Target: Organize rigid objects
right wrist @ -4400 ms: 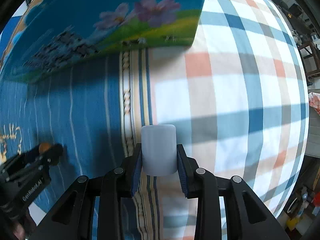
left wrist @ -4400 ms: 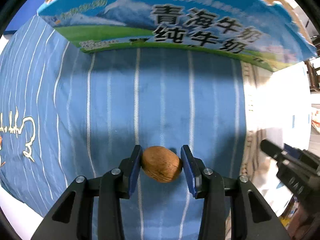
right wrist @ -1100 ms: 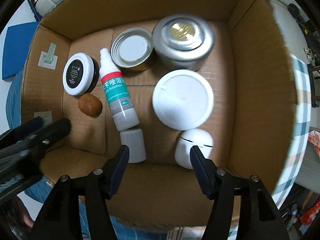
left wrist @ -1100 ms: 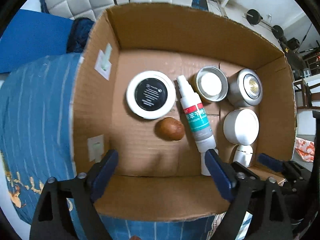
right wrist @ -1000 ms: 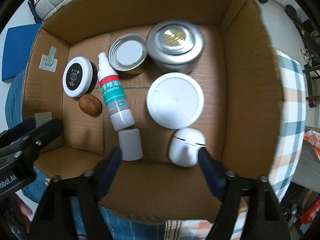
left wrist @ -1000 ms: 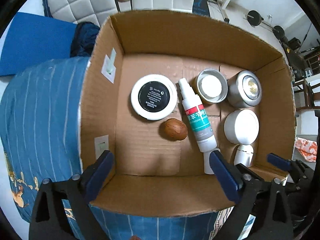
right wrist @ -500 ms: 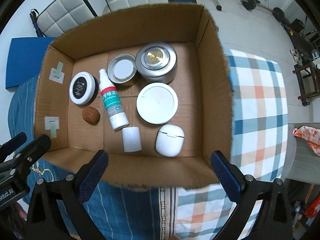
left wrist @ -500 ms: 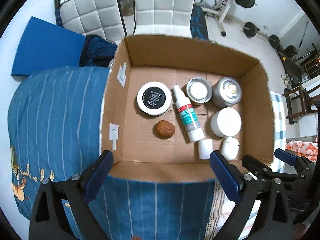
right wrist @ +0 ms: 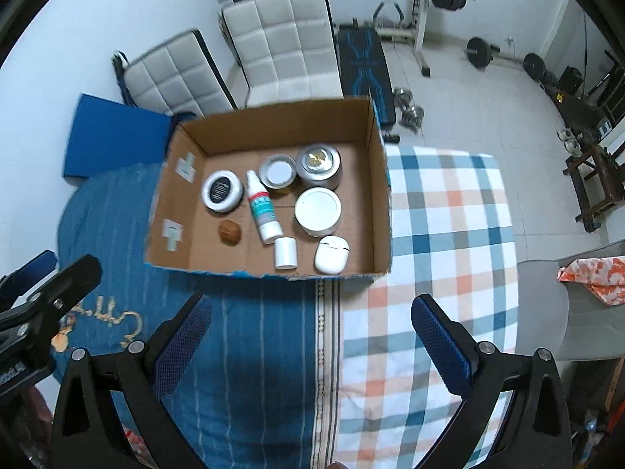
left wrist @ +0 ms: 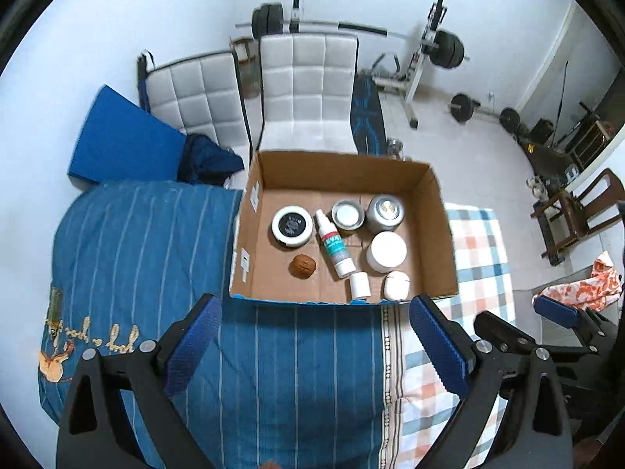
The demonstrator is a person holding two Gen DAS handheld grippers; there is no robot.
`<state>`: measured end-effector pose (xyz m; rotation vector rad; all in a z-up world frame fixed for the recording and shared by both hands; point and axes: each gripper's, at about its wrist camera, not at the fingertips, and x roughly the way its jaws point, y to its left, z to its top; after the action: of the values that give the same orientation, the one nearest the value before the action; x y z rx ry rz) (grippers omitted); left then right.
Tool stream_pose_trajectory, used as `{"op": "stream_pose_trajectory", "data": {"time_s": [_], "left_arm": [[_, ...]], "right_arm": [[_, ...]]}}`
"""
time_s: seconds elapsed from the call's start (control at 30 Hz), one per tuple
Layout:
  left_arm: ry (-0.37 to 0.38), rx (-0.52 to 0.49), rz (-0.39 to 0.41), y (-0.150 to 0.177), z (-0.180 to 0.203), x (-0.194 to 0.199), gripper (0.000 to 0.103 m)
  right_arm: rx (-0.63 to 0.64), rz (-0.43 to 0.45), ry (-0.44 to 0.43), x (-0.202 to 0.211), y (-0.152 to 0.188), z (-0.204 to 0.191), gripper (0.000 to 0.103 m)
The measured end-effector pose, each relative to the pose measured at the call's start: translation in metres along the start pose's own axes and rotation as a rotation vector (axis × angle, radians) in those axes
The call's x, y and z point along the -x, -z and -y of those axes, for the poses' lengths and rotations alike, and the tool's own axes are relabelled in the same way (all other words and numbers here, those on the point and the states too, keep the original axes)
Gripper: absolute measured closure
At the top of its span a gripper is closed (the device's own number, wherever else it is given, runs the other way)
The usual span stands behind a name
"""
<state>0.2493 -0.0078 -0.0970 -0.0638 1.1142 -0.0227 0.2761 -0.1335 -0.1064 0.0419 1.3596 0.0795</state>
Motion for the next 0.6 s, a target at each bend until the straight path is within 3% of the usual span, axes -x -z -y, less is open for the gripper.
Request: {"op": "stream_pose_trajectory", "data": {"time_s": [0.2, 0.6], "left_arm": [[-0.011, 0.004, 0.060, 0.013, 0.000, 0.049, 0.004], [0.026, -0.007, 0.093, 0.043, 0.008, 0.106, 0.004]], "right_arm": [[0.004, 0.062, -0.011, 0.067, 0.031, 0.000, 0.000], [0.001, 0.127, -0.022, 0.140, 0.075, 0.005, 0.000]]}}
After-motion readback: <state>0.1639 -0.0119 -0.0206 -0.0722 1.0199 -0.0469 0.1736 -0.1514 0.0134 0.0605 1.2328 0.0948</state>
